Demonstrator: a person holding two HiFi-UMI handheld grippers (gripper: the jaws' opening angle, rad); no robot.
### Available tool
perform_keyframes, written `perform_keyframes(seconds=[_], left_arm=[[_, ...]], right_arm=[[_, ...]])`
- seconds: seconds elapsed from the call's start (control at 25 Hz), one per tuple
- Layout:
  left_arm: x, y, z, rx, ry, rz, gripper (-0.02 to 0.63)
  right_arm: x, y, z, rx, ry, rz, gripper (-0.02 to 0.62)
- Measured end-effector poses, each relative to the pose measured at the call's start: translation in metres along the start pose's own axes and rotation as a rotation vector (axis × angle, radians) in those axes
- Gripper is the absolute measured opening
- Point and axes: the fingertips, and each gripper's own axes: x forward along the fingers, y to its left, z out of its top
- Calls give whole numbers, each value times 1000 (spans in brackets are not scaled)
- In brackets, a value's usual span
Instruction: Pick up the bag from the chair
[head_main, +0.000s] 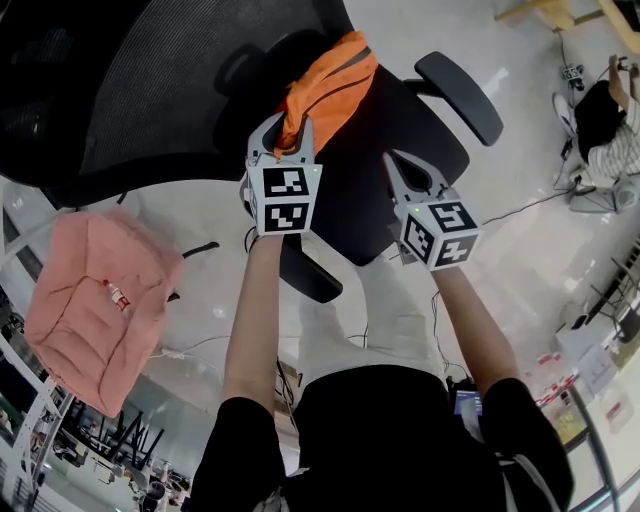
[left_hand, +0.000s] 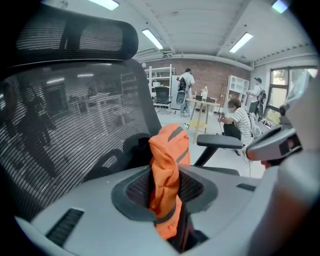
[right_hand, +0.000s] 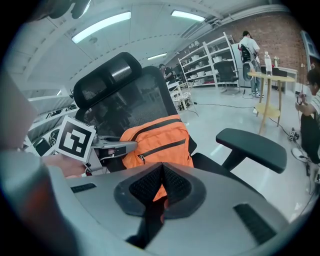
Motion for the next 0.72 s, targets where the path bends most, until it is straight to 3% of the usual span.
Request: perform_keyframes(seconds=[0.24, 0.72], left_arm=[[-7, 0, 0, -5, 11, -4, 38], [-23, -9, 3, -30, -4, -23, 23]], right_arm=[[-2, -3, -4, 9, 3, -15, 2], [-12, -2, -5, -30, -2, -34, 2]])
